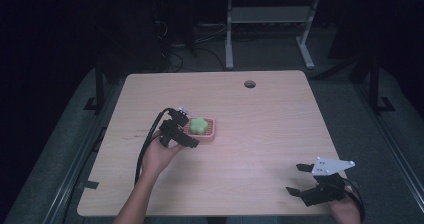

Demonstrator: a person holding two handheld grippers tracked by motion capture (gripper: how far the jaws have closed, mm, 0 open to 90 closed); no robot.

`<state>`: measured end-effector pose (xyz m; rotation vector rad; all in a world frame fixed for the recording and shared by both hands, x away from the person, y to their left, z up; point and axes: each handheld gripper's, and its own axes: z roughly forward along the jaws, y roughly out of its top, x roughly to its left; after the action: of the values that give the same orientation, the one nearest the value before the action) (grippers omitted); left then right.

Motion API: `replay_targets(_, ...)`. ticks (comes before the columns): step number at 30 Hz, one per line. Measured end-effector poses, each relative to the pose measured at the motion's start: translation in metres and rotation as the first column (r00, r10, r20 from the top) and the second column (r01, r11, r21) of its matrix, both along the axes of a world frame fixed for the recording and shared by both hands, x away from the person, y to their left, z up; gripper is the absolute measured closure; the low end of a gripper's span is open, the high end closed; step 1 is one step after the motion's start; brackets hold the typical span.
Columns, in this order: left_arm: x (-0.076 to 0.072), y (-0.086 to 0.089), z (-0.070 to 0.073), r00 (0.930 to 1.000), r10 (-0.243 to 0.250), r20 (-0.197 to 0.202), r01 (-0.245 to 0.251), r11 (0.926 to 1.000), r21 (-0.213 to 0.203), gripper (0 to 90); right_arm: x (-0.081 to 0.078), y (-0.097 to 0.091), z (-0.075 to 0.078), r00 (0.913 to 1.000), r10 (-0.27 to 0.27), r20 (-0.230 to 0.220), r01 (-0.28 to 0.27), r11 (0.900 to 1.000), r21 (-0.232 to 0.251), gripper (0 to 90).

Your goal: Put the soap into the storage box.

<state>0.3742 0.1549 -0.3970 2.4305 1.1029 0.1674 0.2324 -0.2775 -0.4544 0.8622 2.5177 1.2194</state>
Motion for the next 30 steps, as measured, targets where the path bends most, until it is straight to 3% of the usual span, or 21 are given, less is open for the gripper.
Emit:
replay_targets(8,-0.013,0.002,-0.002,0.9995,-0.030,0.010,0.030,0.9995,0.013,22.4,0.000,0.000,0.000,1.0000,-0.001,-0.001,0.001,1.0000,0.000,13.8)
replay_targets(30,-0.038,0.019,-0.009,0.9996,-0.024,0.012,0.024,0.9997,-0.001,22.3,0.000,0.000,-0.001,1.0000,-0.004,-0.002,0.004,1.0000,-0.004,13.8)
